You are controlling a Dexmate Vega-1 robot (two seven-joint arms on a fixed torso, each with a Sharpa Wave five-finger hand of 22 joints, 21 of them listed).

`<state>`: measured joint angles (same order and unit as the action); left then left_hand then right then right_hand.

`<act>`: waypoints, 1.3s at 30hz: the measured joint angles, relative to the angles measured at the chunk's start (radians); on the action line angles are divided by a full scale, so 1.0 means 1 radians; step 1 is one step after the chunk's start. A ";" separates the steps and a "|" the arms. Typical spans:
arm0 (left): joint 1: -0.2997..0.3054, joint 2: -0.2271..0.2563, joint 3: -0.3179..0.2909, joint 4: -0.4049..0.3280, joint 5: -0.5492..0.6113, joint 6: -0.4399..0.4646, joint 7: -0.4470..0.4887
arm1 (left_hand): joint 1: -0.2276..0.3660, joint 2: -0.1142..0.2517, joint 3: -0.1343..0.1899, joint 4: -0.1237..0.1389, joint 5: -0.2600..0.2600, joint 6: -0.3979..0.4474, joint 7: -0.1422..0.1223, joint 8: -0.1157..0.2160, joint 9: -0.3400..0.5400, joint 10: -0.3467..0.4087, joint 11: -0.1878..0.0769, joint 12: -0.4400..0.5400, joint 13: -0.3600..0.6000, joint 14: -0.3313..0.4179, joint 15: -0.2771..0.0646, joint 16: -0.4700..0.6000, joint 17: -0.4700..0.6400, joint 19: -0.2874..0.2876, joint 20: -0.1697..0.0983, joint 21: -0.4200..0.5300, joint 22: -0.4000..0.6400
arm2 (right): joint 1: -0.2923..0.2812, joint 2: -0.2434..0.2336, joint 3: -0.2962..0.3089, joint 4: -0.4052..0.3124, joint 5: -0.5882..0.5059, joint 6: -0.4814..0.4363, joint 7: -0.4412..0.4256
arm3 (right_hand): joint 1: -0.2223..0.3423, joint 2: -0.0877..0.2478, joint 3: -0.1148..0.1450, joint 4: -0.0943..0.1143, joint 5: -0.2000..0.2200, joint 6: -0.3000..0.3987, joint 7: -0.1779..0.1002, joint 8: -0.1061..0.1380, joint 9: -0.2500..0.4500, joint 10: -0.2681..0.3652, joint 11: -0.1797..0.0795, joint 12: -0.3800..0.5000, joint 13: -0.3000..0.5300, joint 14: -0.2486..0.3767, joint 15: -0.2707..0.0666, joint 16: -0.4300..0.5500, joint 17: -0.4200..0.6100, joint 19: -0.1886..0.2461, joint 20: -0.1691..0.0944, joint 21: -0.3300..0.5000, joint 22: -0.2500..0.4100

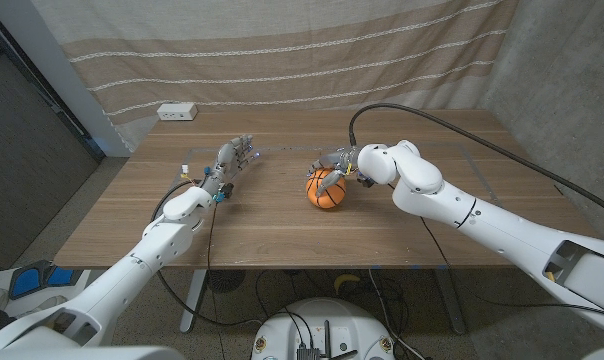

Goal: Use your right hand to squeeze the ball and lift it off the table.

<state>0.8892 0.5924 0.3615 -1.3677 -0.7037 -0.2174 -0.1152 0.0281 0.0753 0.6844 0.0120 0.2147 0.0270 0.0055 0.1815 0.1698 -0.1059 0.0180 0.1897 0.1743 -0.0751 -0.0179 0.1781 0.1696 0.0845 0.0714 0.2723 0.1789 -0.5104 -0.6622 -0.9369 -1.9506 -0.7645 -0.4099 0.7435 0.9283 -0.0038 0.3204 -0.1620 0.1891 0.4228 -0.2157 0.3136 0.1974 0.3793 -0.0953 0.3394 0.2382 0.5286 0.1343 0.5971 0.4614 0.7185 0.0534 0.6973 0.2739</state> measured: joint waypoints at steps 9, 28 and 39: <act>-0.005 -0.004 0.004 -0.002 0.005 0.005 0.005 | 0.000 0.000 0.000 0.000 0.000 0.000 0.000 0.000 0.000 0.000 0.000 0.000 0.000 0.000 0.000 0.000 0.000 0.000 0.000 0.000 0.000 | 0.023 0.004 -0.015 0.022 0.017 -0.001 0.035 | 0.131 -0.131 0.020 0.020 -0.012 0.217 0.075 0.054 0.001 0.218 0.043 0.107 0.068 0.079 0.065 0.050 0.141 0.033 -0.042 0.230 0.112; -0.013 -0.009 0.011 -0.006 0.014 0.008 0.009 | 0.000 0.000 0.000 0.000 0.000 0.000 0.000 0.000 0.000 0.000 0.000 0.000 0.000 0.000 0.000 0.000 0.000 0.000 0.000 0.000 0.000 | 0.014 -0.011 0.002 0.036 0.070 0.003 -0.035 | 0.168 -0.168 0.028 0.028 -0.019 0.322 0.069 0.094 0.010 0.261 0.076 0.184 0.168 0.137 0.059 0.018 0.213 0.071 -0.079 0.440 0.131; -0.015 -0.011 0.011 -0.006 0.015 0.004 0.008 | 0.000 0.000 0.000 0.000 0.000 0.000 0.000 0.000 0.000 0.000 0.000 0.000 0.000 0.000 0.000 0.000 0.000 0.004 -0.004 -0.007 0.000 | -0.008 -0.030 0.031 0.019 0.103 0.020 -0.116 | 0.168 -0.168 0.028 0.028 -0.011 0.355 0.062 0.094 0.009 0.305 0.070 0.184 0.176 0.142 0.064 0.005 0.218 0.071 -0.079 0.464 0.117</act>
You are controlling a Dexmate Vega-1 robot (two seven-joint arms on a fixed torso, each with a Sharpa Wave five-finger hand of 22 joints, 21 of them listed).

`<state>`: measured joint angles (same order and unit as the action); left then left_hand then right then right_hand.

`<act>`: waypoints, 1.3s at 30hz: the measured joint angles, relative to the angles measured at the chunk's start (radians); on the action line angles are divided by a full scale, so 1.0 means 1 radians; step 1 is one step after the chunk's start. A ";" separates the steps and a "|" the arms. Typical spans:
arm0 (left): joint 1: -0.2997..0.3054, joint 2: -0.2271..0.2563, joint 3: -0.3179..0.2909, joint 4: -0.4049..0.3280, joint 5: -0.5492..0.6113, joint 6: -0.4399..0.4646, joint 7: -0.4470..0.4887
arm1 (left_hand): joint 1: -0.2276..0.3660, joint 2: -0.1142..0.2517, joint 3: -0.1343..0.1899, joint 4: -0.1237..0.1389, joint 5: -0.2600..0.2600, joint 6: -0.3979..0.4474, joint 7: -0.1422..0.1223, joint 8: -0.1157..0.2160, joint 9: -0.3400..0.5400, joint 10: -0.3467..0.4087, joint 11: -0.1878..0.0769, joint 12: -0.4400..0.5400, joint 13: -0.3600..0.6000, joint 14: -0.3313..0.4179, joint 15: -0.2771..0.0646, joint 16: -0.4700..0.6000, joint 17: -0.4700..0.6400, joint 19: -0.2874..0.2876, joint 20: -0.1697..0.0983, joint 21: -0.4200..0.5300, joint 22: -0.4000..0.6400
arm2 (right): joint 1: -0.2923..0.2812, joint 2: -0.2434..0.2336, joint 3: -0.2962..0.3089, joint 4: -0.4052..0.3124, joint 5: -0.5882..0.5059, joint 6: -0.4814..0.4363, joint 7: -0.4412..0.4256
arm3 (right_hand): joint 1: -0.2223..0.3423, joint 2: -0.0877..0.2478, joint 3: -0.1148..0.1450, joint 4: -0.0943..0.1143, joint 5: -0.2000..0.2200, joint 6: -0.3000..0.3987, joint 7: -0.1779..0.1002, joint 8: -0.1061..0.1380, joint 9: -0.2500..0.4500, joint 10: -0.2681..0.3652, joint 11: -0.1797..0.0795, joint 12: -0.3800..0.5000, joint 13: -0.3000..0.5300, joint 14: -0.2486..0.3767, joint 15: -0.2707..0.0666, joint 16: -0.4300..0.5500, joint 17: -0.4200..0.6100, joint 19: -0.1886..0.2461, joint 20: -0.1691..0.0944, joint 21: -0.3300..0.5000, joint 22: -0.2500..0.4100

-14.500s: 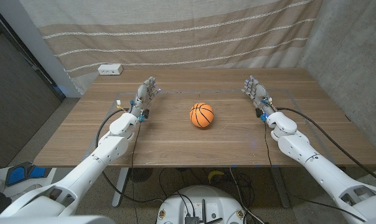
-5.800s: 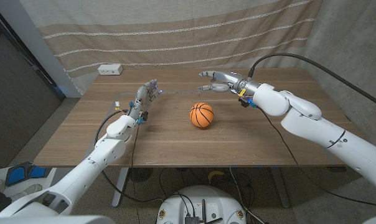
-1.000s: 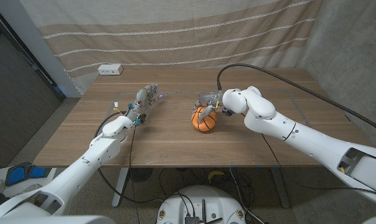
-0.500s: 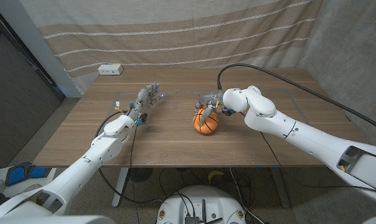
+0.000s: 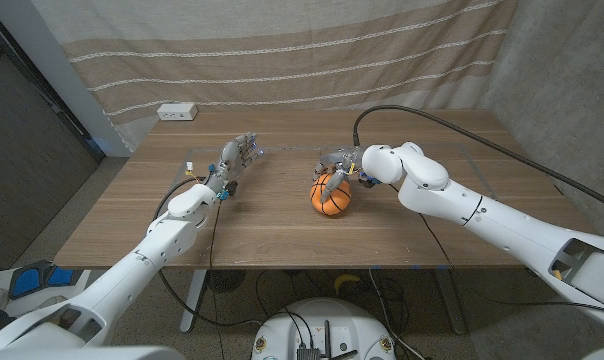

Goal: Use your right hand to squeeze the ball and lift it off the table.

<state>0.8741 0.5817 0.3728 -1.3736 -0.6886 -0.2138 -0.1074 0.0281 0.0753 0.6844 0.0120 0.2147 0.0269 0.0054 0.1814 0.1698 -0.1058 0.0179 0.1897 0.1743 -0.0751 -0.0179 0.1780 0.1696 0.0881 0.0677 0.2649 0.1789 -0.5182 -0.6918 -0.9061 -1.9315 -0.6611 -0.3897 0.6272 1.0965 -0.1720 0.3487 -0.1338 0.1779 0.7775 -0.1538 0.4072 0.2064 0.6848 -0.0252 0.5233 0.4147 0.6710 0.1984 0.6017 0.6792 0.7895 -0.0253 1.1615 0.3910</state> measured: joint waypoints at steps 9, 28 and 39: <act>-0.001 -0.001 0.000 0.004 0.000 -0.005 -0.004 | 0.000 0.000 0.000 0.000 0.000 0.000 0.000 0.000 0.000 0.000 0.000 0.000 0.000 0.000 0.000 0.000 0.000 0.000 0.000 0.000 0.000 | -0.023 -0.020 0.028 -0.023 0.014 0.014 -0.073 | 0.000 0.000 0.000 0.000 0.006 0.041 0.020 0.004 0.000 0.064 0.004 -0.002 0.000 0.025 -0.014 -0.003 0.005 0.027 -0.027 0.016 -0.006; -0.001 -0.006 -0.002 0.008 0.000 -0.022 -0.006 | 0.000 0.000 0.000 0.000 0.000 0.000 0.000 0.000 0.000 0.000 0.000 0.000 0.000 0.000 0.000 0.000 0.000 0.000 0.000 0.000 0.000 | -0.087 -0.061 0.115 -0.083 0.017 0.059 -0.226 | 0.000 0.000 0.000 0.000 0.016 0.052 0.020 0.003 0.001 0.064 0.004 0.000 0.000 0.025 -0.014 -0.011 0.010 0.027 -0.027 0.038 -0.020; 0.002 -0.006 -0.003 0.008 0.000 -0.026 -0.004 | 0.000 0.000 0.000 0.000 0.000 0.000 0.000 0.000 0.000 0.000 0.000 0.000 0.000 0.000 0.000 0.000 0.000 0.000 0.000 -0.006 0.005 | -0.120 -0.068 0.164 -0.089 0.050 0.116 -0.315 | 0.000 0.000 0.000 0.000 0.023 0.052 0.020 0.001 0.001 0.064 0.004 0.001 0.000 0.025 -0.014 -0.018 0.010 0.027 -0.027 0.046 -0.025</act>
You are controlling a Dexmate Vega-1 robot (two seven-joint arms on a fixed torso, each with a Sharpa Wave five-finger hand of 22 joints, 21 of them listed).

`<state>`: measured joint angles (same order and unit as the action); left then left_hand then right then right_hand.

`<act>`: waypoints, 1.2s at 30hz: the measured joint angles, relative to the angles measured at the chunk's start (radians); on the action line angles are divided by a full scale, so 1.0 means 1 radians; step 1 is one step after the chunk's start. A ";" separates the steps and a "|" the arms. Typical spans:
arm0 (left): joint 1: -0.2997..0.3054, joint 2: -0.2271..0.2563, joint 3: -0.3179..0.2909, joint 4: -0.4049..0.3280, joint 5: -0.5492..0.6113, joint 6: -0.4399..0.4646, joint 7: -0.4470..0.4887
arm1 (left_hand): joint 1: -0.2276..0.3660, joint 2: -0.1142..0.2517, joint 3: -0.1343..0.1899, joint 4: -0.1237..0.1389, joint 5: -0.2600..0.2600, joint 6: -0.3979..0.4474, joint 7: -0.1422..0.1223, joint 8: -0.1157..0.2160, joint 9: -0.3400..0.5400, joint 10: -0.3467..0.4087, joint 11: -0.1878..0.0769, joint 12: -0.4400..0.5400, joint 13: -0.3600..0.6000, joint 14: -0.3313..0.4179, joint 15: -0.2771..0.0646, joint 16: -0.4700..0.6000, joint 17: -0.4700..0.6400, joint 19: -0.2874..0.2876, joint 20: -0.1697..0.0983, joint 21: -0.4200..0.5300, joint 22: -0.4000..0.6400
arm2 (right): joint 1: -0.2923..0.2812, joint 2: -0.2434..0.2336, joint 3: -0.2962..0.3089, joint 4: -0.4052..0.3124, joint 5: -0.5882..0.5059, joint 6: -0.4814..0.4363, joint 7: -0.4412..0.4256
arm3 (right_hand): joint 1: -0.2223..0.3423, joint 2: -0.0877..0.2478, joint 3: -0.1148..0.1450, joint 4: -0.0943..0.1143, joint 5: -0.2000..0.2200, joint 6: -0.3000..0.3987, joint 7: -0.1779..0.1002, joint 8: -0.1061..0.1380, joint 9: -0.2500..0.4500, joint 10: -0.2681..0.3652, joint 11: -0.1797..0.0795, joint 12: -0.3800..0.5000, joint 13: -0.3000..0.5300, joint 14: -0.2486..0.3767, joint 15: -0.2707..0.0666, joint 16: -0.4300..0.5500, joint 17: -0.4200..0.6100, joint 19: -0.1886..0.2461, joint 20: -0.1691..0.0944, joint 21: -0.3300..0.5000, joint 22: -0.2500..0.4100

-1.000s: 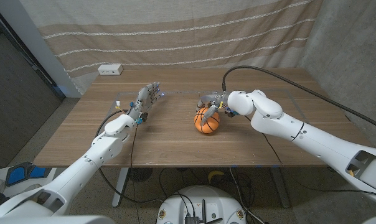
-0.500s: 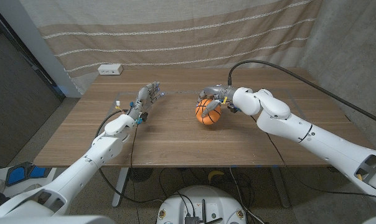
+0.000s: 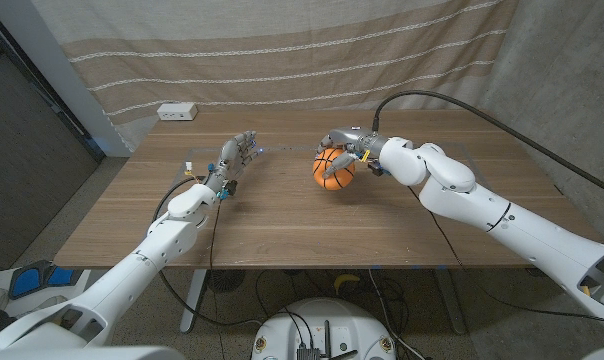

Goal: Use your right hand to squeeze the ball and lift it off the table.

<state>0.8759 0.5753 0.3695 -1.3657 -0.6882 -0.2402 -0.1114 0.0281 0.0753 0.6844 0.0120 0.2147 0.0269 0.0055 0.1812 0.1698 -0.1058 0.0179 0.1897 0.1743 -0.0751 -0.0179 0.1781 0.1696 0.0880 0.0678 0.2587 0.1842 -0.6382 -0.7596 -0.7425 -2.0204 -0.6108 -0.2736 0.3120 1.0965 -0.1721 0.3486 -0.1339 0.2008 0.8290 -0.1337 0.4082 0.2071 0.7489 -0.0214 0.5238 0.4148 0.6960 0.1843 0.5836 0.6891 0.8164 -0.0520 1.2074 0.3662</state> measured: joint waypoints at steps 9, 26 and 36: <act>0.001 -0.001 0.000 -0.002 0.000 -0.001 0.000 | 0.000 0.000 0.000 0.000 0.000 0.000 0.000 0.000 0.000 0.000 0.000 0.000 0.000 0.000 0.000 0.000 0.000 0.000 0.000 0.000 0.000 | -0.026 0.007 0.044 0.021 0.076 0.086 -0.093 | 0.000 0.000 0.000 0.000 0.000 0.000 0.000 -0.004 0.000 0.000 0.000 0.000 0.000 0.000 0.000 0.000 0.004 0.000 0.000 0.006 -0.005; -0.009 -0.010 0.004 0.010 0.002 -0.008 -0.006 | 0.000 0.000 0.000 0.000 0.000 0.006 -0.006 0.000 0.000 0.000 0.000 0.000 0.000 0.000 0.000 0.000 0.000 0.000 0.000 -0.004 0.000 | -0.077 0.024 0.135 0.086 0.254 0.227 -0.219 | 0.000 0.000 0.000 0.000 0.000 0.011 0.007 -0.012 0.001 0.000 0.000 -0.002 0.000 0.000 0.000 -0.009 0.006 0.000 0.000 0.017 -0.014; -0.024 -0.018 0.009 0.024 0.004 -0.009 -0.015 | 0.000 0.000 0.000 0.000 0.000 0.006 -0.006 0.000 0.000 0.000 0.000 0.000 0.000 0.000 0.000 0.000 0.000 0.004 0.004 -0.004 0.000 | -0.106 0.030 0.184 0.122 0.352 0.287 -0.298 | 0.000 0.000 0.000 0.000 0.007 0.011 0.007 -0.016 0.007 0.000 0.000 -0.003 0.000 0.000 0.000 -0.015 0.006 0.000 0.000 0.021 -0.019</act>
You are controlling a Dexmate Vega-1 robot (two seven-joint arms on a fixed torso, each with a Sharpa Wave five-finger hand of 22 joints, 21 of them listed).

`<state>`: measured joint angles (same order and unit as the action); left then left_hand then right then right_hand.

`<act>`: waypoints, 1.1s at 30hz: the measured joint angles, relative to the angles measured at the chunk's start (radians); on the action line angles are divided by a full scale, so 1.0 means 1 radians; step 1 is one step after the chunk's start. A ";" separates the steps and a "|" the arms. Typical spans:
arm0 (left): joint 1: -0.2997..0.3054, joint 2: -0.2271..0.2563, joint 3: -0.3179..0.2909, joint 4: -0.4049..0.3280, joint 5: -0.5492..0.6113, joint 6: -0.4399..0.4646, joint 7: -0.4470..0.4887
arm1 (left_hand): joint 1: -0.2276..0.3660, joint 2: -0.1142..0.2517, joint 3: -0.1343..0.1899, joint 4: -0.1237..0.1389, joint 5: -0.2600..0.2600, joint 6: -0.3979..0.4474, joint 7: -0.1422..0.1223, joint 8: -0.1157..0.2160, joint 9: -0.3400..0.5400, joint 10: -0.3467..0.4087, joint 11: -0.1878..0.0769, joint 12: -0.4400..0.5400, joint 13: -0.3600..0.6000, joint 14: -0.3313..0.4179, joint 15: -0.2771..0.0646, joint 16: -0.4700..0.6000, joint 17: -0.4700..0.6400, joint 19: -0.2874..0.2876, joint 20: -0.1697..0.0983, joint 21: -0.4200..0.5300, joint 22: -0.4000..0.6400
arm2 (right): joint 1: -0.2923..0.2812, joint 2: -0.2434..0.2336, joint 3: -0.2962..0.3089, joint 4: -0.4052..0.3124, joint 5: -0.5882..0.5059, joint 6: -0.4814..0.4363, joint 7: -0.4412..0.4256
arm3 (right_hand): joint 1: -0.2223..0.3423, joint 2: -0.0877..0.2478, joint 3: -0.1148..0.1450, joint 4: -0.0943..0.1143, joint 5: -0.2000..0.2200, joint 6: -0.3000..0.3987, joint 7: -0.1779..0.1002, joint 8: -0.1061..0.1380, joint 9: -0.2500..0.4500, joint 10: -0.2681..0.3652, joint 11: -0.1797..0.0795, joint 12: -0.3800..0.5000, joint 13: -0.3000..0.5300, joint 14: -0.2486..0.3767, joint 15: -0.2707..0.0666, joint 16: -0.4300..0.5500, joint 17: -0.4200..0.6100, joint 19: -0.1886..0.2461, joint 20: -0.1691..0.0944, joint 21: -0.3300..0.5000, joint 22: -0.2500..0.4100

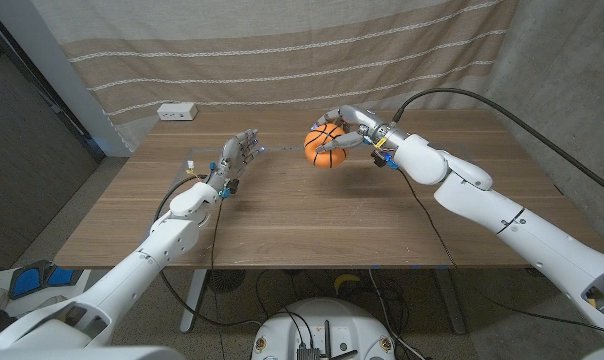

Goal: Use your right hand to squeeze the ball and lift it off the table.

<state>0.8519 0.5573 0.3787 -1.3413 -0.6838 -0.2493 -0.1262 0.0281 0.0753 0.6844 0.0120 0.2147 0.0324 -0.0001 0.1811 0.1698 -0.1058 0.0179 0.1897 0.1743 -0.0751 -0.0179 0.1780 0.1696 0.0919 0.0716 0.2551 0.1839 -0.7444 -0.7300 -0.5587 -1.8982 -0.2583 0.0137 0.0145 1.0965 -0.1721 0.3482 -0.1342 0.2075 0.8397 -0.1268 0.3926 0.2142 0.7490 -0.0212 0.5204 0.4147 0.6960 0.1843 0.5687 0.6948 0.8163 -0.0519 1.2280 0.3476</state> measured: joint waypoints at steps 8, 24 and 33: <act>-0.013 -0.007 0.005 0.013 0.004 -0.003 -0.004 | 0.000 0.000 0.000 0.000 0.000 0.000 0.000 0.000 0.000 0.000 0.000 0.000 0.000 0.000 0.000 0.000 0.000 0.000 0.000 -0.004 0.000 | -0.017 0.003 0.028 0.026 0.064 0.034 -0.044 | 0.000 0.000 0.000 0.000 0.000 0.000 0.000 0.003 0.000 0.000 0.000 -0.006 0.000 0.000 0.000 0.000 0.000 0.000 0.000 0.008 -0.008; -0.020 -0.010 0.008 0.017 0.011 -0.003 0.001 | 0.000 0.000 0.000 0.000 0.000 0.000 0.000 0.000 0.000 0.000 0.000 0.000 0.000 0.000 0.000 0.000 0.000 0.000 0.000 -0.004 0.000 | -0.049 0.013 0.082 0.087 0.185 0.099 -0.098 | 0.000 0.000 -0.002 -0.002 0.000 0.013 0.012 0.004 0.001 0.018 0.018 -0.012 0.000 0.000 0.000 -0.009 0.003 0.000 0.000 0.019 -0.018; -0.014 -0.007 0.008 0.002 0.012 0.001 0.012 | 0.000 0.000 0.000 0.000 0.000 0.000 0.000 0.000 0.000 0.000 0.000 0.000 0.000 0.000 0.000 0.000 0.000 0.002 -0.002 -0.007 0.000 | -0.071 0.031 0.112 0.136 0.268 0.155 -0.124 | 0.000 0.000 -0.003 -0.003 0.004 0.017 0.016 0.004 0.007 0.029 0.029 -0.015 0.000 0.000 0.000 -0.015 0.003 0.000 0.000 0.026 -0.027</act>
<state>0.8382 0.5500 0.3865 -1.3394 -0.6716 -0.2483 -0.1144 0.0281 0.0753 0.6844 0.0120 0.2147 0.0323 0.0000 0.1812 0.1698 -0.1058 0.0179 0.1897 0.1743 -0.0751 -0.0179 0.1781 0.1695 0.0938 0.0694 0.2476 0.1838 -0.8155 -0.6990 -0.4470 -1.7625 0.0092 0.1682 -0.1097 1.0965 -0.1721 0.3452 -0.1372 0.2116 0.8562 -0.1108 0.3964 0.2217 0.7776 0.0073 0.5049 0.4147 0.6960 0.1843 0.5534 0.6981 0.8159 -0.0516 1.2542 0.3203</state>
